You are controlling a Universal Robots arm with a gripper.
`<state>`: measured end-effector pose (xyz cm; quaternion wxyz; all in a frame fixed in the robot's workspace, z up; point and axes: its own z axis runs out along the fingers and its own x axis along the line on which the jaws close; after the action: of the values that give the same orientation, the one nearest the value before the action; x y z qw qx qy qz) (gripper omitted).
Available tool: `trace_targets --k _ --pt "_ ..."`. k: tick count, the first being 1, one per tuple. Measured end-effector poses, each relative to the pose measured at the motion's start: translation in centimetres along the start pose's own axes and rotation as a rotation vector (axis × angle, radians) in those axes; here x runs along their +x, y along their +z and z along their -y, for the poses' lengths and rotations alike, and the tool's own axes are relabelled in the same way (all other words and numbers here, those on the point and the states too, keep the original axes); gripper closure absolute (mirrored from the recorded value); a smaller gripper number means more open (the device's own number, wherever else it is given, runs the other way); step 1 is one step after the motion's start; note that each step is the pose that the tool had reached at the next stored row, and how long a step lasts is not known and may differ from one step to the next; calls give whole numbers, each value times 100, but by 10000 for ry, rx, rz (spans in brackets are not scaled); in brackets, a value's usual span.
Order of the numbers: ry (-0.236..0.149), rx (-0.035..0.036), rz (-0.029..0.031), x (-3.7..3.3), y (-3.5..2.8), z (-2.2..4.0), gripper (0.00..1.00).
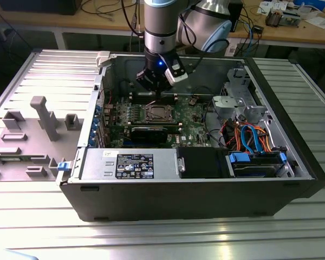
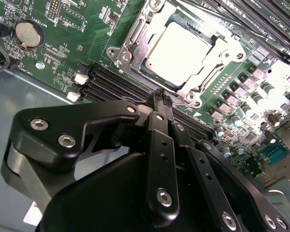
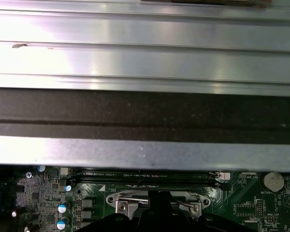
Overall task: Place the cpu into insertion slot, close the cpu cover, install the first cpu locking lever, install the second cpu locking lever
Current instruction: 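Install the first cpu locking lever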
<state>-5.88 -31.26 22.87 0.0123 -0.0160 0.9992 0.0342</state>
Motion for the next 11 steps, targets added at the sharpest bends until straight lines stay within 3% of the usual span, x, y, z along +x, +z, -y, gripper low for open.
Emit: trace_targets --k 11 --pt "1 0 0 -18 8 1 89"
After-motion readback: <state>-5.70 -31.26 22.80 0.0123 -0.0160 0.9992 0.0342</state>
